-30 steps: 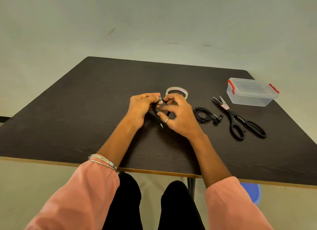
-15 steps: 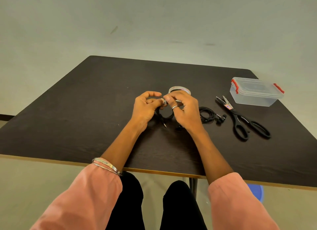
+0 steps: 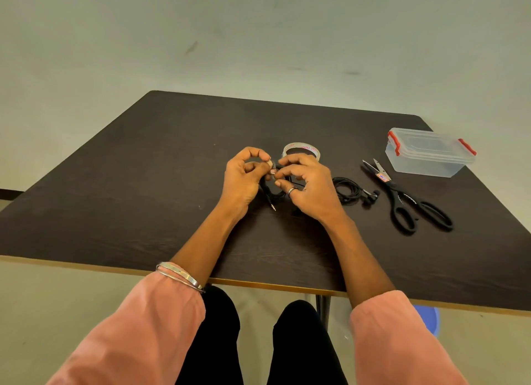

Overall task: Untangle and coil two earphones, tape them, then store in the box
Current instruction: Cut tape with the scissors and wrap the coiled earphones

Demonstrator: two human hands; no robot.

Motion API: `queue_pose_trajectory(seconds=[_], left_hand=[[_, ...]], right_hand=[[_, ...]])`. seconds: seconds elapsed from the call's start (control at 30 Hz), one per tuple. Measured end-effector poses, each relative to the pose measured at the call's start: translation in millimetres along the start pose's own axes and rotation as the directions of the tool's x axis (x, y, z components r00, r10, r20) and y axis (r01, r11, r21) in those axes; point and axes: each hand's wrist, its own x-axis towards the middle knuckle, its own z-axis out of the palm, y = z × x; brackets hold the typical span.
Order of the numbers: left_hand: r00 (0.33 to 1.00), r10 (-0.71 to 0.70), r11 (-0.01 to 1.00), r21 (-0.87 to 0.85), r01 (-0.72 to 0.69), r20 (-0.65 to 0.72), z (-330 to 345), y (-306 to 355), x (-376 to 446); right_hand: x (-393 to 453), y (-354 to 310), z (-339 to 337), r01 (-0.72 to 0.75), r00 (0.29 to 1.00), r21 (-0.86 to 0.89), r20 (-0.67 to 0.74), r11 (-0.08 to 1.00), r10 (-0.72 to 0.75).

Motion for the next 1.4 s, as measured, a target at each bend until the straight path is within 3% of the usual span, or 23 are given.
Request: queue_pose_trajectory(seconds=[0.47, 0.73, 0.9, 1.07, 1.17, 1.4], left_hand=[[0.998, 0.055, 0.982, 0.183, -0.049, -0.024, 1.1, -3.6, 1.4], [0.994, 0.095, 0.966, 0.237, -0.106, 0.060, 0.3, -5.4, 1.8], [0.980, 0.147, 0.883, 0.428, -0.192, 0.135, 0.1, -5.5, 1.6], [0.934, 0.285, 0.650, 0.673, -0.354, 0.215, 0.7, -5.5, 2.6], [0.924, 0.281, 0.559, 0.738, -0.379, 0.261, 1.8, -7.1, 4.2], [0.946, 0.204, 0.620, 0.714, -0.324, 0.252, 0.7, -6.9, 5.0]], right_hand=[[3.2, -8.6, 2.7, -0.113, 0.987, 0.161, -0.092, 0.980, 0.129], [4.1, -4.9, 4.8, -0.142, 0.978, 0.162, -0.132, 0.976, 0.164], [2.7, -2.1, 3.6, -0.150, 0.976, 0.135, -0.136, 0.979, 0.169], [2.2, -2.8, 3.1, -0.121, 0.985, 0.100, -0.108, 0.988, 0.132], [2.4, -2.9, 2.8, -0.095, 0.990, 0.072, -0.097, 0.993, 0.101], [1.7, -3.7, -1.3, -0.209, 0.975, 0.152, -0.044, 0.966, 0.218]])
